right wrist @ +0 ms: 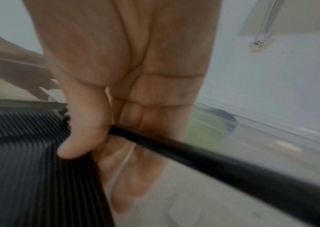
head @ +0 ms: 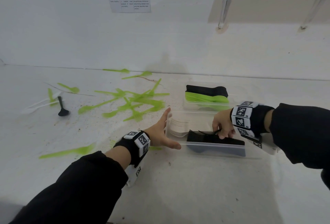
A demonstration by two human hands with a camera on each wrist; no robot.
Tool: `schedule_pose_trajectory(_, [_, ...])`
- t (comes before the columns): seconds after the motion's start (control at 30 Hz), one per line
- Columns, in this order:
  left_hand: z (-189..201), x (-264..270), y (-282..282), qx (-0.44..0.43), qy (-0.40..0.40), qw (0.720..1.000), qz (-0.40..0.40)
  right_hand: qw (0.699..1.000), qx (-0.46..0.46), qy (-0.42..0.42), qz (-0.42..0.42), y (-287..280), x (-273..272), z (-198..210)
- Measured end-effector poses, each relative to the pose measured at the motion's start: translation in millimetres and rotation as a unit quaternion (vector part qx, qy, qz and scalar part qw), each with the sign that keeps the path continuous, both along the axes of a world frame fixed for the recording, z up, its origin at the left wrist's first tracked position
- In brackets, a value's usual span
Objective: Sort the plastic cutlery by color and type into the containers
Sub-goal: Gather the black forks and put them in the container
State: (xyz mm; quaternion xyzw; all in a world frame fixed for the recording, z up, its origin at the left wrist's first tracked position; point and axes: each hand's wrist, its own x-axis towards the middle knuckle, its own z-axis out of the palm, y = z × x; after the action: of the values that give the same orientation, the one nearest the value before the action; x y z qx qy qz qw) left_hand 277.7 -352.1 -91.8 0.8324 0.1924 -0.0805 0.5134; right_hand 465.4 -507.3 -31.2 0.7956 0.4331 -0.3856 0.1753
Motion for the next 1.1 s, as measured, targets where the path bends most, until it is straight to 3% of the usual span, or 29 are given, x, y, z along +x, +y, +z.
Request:
schedule_pose_trajectory(0.23, [-2.1, -0.2, 1.1, -0.005, 0.002, 1.000, 0.003, 0.976, -0.002, -0.160, 0.148, -7.9, -16.5, 4.7])
schedule_pose_trajectory(0.33, [-2.2, -0.3, 1.4, -0.004, 0.006, 1.000, 0.001, 0.978, 0.018, -0.159, 0.133, -11.0, -13.1, 12.8])
schedule_pose_trajectory(0.5, [-3.0, -0.3, 1.4, 0.000, 0.003, 1.000, 0.003, 0.967, 0.184, -0.165, 0.055, -3.2, -11.8, 20.5])
schedule_pose_trajectory(0.6, [-3.4, -0.4, 1.9, -0.003, 0.002, 1.000, 0.002, 0.962, 0.226, -0.145, 0.054, 16.6, -17.7, 20.4])
schedule_pose_trajectory(0.97, [-4.1, 0.1, 3.8, -0.021, 0.009, 1.000, -0.003, 0.943, 0.138, -0.214, 0.214, 56.7, -43.0, 5.2])
schedule_pose_trajectory(1.1, [-3.0, 0.0, 3.4, -0.002, 0.010, 1.000, -0.009, 0.946, 0.159, -0.200, 0.201, 58.1, -42.4, 5.4])
